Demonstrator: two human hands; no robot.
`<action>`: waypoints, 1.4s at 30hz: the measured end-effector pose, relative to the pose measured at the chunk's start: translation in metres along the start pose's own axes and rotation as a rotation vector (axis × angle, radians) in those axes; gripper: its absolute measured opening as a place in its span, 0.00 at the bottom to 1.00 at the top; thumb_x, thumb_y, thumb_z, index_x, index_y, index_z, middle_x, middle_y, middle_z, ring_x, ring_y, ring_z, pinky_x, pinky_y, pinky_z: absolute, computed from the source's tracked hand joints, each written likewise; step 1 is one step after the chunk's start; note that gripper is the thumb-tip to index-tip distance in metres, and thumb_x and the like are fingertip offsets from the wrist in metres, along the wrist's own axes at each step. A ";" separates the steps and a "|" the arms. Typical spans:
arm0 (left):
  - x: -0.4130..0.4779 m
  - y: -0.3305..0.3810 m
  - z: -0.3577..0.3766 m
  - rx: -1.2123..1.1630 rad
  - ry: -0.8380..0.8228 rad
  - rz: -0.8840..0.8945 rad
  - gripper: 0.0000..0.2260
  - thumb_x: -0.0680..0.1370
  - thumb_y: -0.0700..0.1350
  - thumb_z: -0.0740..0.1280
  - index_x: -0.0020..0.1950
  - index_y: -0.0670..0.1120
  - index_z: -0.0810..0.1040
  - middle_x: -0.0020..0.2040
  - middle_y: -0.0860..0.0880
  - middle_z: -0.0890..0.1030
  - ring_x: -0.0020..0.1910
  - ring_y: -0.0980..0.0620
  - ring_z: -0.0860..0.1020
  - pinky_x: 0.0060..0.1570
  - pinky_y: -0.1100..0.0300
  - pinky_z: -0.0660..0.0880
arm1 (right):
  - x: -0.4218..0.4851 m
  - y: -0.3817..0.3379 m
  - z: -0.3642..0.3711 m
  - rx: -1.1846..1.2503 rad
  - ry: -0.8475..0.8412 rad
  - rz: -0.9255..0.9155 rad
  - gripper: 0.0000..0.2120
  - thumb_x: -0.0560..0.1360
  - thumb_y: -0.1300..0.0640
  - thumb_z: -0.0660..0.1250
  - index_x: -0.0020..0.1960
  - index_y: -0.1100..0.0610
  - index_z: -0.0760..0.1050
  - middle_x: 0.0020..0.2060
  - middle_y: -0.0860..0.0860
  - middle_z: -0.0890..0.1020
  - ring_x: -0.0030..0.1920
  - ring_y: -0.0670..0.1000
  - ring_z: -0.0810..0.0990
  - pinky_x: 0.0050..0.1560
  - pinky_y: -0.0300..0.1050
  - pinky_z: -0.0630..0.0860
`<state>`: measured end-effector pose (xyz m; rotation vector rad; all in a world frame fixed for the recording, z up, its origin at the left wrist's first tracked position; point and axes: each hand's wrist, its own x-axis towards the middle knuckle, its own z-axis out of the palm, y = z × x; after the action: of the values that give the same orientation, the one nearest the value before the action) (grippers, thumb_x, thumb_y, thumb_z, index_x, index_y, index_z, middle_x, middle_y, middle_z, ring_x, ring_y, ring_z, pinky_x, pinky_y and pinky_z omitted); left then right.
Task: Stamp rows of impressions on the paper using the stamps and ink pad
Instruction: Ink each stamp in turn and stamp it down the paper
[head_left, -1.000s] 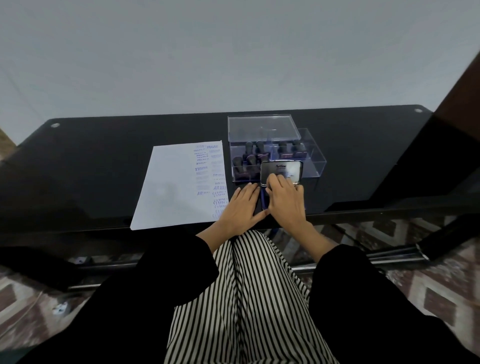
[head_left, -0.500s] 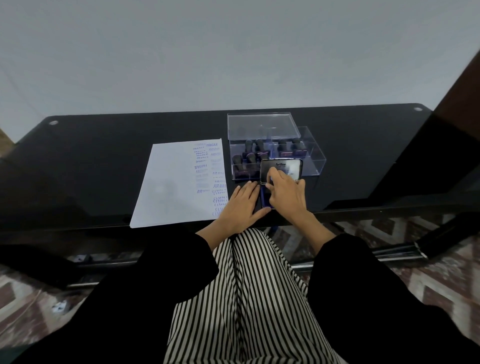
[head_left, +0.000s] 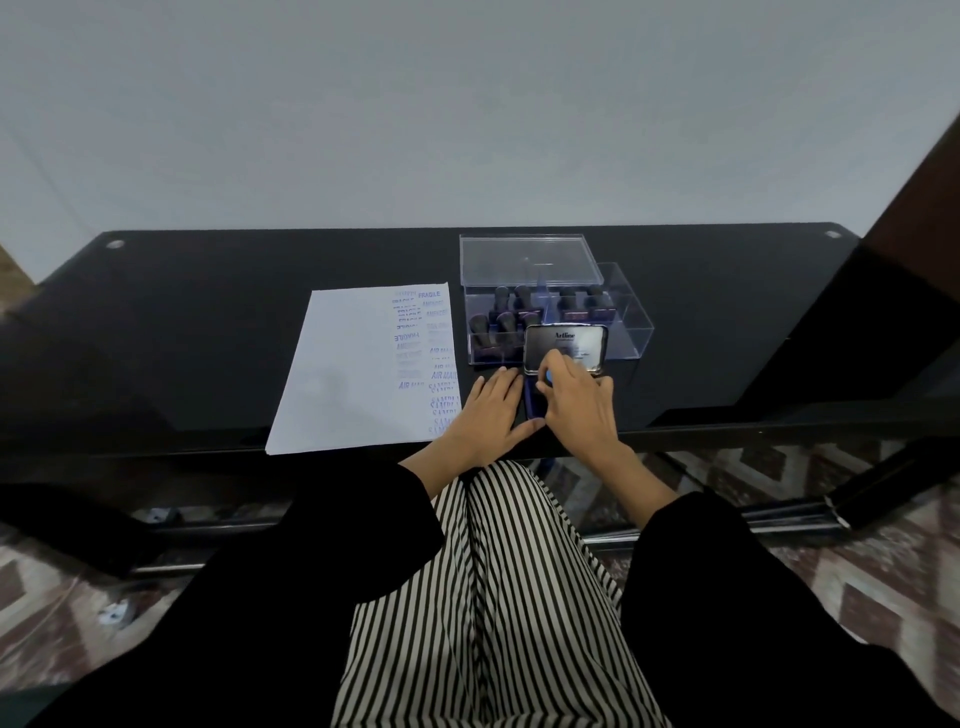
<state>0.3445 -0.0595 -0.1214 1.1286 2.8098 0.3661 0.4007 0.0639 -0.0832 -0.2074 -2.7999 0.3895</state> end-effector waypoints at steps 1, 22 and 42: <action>0.000 0.000 0.000 -0.004 0.001 0.002 0.32 0.81 0.58 0.52 0.76 0.39 0.49 0.78 0.44 0.51 0.77 0.48 0.47 0.75 0.51 0.44 | 0.001 0.000 -0.001 0.003 -0.009 0.004 0.05 0.77 0.62 0.59 0.52 0.55 0.66 0.47 0.49 0.77 0.47 0.52 0.75 0.51 0.49 0.63; 0.000 -0.013 -0.038 -0.151 -0.033 0.078 0.24 0.80 0.52 0.59 0.71 0.39 0.66 0.68 0.41 0.69 0.67 0.46 0.68 0.68 0.56 0.64 | 0.021 0.003 -0.009 0.014 -0.078 0.041 0.03 0.78 0.58 0.59 0.51 0.54 0.67 0.38 0.48 0.75 0.46 0.55 0.77 0.52 0.52 0.64; -0.031 -0.136 -0.064 -0.198 0.262 -0.314 0.17 0.80 0.37 0.55 0.68 0.41 0.70 0.67 0.44 0.72 0.66 0.47 0.71 0.66 0.56 0.66 | 0.073 -0.112 0.029 0.080 -0.250 -0.372 0.05 0.78 0.55 0.58 0.52 0.54 0.69 0.36 0.48 0.73 0.42 0.52 0.73 0.51 0.49 0.60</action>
<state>0.2650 -0.1873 -0.0941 0.6262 3.0176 0.7888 0.3116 -0.0367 -0.0573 0.4019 -2.9677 0.4606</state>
